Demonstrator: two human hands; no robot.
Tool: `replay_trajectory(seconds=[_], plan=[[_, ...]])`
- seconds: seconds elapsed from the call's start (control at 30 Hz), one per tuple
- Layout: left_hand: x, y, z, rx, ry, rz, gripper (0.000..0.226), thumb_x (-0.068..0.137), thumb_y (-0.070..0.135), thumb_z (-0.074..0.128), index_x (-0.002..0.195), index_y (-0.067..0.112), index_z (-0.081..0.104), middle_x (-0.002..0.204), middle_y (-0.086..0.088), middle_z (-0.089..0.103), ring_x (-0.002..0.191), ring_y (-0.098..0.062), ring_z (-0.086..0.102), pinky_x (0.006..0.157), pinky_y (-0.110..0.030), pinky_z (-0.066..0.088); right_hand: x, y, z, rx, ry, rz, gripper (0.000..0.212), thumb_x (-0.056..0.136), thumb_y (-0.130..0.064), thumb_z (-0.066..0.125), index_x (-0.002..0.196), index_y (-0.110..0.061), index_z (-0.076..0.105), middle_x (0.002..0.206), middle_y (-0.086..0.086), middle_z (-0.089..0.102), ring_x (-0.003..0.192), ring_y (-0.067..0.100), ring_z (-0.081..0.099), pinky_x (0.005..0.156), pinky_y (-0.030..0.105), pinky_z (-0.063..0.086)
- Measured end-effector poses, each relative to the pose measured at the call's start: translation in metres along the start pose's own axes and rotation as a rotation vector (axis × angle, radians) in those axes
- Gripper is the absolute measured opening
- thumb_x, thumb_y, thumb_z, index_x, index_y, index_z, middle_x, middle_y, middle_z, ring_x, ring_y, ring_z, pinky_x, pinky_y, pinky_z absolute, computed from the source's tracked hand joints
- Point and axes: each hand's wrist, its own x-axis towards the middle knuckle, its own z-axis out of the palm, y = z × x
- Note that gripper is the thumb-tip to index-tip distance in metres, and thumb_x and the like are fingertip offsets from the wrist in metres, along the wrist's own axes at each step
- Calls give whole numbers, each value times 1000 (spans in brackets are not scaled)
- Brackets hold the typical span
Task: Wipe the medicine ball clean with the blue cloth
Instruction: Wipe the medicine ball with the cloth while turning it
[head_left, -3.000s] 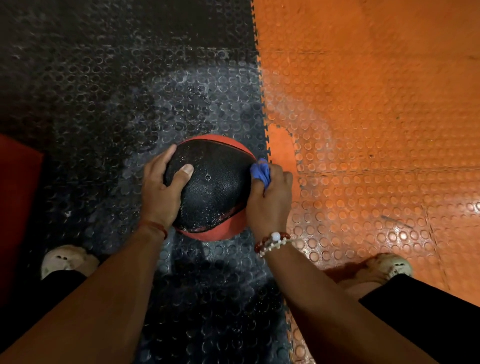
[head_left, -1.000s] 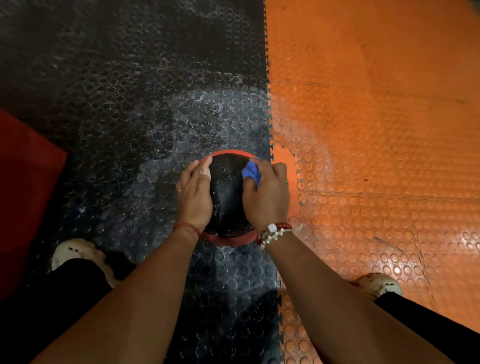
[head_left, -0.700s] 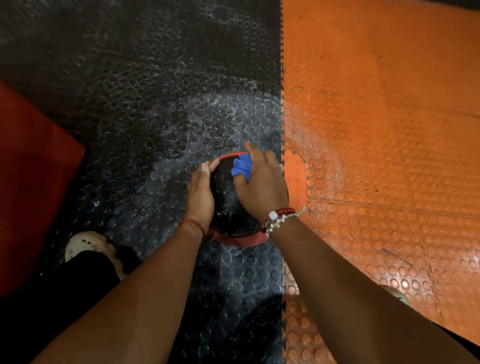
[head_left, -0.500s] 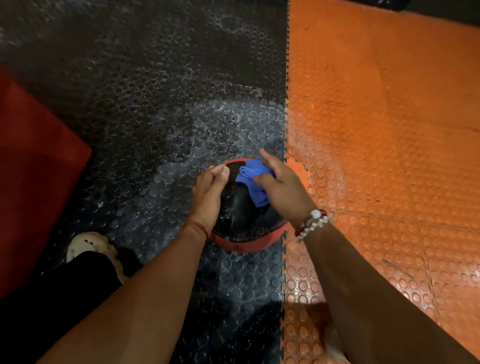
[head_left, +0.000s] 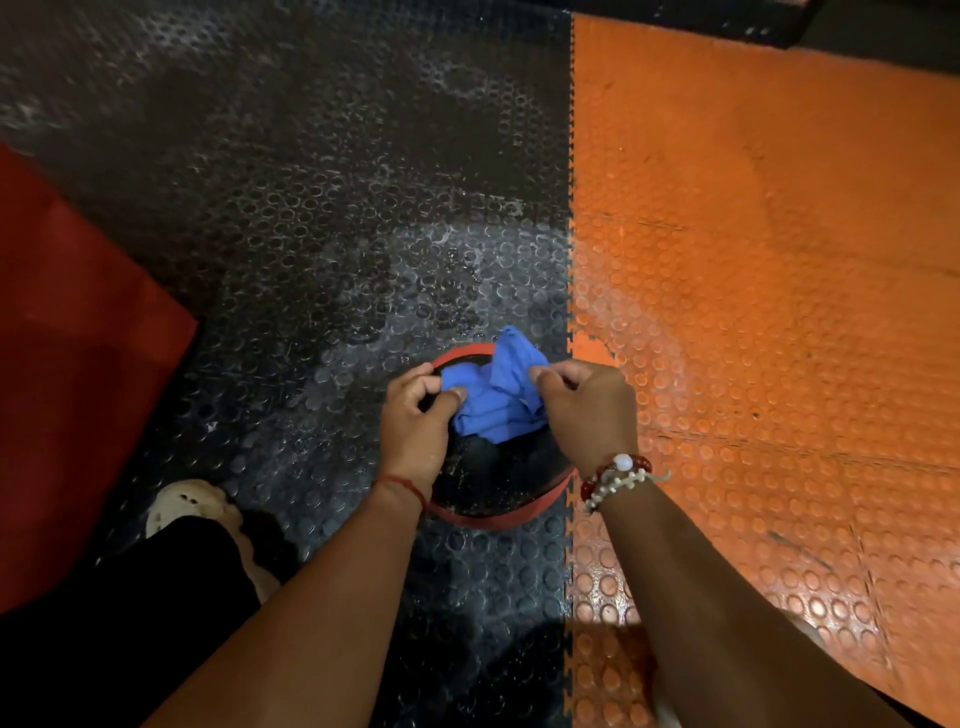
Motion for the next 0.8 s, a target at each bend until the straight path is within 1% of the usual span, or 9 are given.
replay_trajectory(seconds=[0.13, 0.2, 0.27, 0.33, 0.4, 0.5, 0.57, 0.7, 0.8], plan=[[-3, -2, -5, -77, 29, -57, 12, 82, 10, 70, 72, 15, 67, 121, 1, 57, 114, -18, 58, 97, -28, 44, 2, 26, 2, 48, 68, 110, 56, 88, -28, 55, 39, -21, 29, 48, 6, 39, 50, 21, 36, 53, 29, 24], [-4, -3, -9, -144, 51, -99, 4, 72, 24, 71, 71, 20, 70, 117, -5, 63, 109, -26, 62, 97, -42, 50, -3, 35, 7, 228, 40, 159, 47, 91, -22, 46, 44, -24, 40, 50, 0, 43, 48, 15, 35, 51, 28, 28], [-3, -5, -14, -214, 61, -139, 8, 66, 29, 68, 70, 23, 72, 105, -14, 69, 97, -33, 65, 90, -49, 52, -11, 41, 13, 304, -37, 158, 37, 93, -13, 38, 80, -25, 70, 77, -9, 62, 61, -1, 52, 60, 12, 40], [-4, -4, -19, -272, 62, -178, 5, 68, 24, 65, 65, 25, 69, 89, -13, 68, 83, -27, 61, 80, -45, 50, -16, 49, 22, 314, -66, 167, 39, 92, -23, 35, 117, -15, 63, 108, -10, 59, 92, -2, 55, 74, 0, 36], [-4, -4, -24, -305, 85, -185, 8, 69, 22, 64, 62, 25, 67, 81, -10, 64, 81, -24, 56, 76, -41, 46, -17, 53, 29, 360, -18, 239, 46, 88, -36, 38, 124, -16, 59, 122, -4, 56, 110, 9, 50, 91, 14, 38], [2, -5, -33, -353, 213, -253, 9, 75, 17, 63, 68, 21, 62, 76, -5, 61, 79, -22, 54, 66, -32, 46, -13, 57, 32, 412, 41, 366, 38, 89, -42, 44, 115, -21, 62, 123, 3, 58, 115, 18, 51, 100, 36, 38], [2, -6, -40, -142, 269, -190, 6, 81, 14, 61, 83, 20, 62, 88, -7, 64, 86, -26, 59, 68, -32, 50, -9, 57, 33, 373, 59, 385, 35, 90, -43, 50, 109, -16, 61, 112, 4, 60, 106, 20, 54, 90, 32, 40], [-7, 9, -33, 543, 319, 116, 38, 89, 21, 61, 126, 30, 59, 131, -4, 48, 120, -25, 42, 98, -35, 39, 2, 51, 40, 311, 124, 462, 37, 84, -42, 58, 105, -11, 57, 109, 9, 58, 96, 24, 56, 82, 31, 41], [-11, 41, -8, 704, -5, 86, 43, 95, 54, 41, 133, 39, 52, 138, -2, 46, 128, -28, 35, 105, -40, 32, 2, 44, 43, 276, 71, 537, 41, 88, -37, 49, 125, -19, 52, 127, 15, 45, 109, 32, 50, 96, 37, 37]])
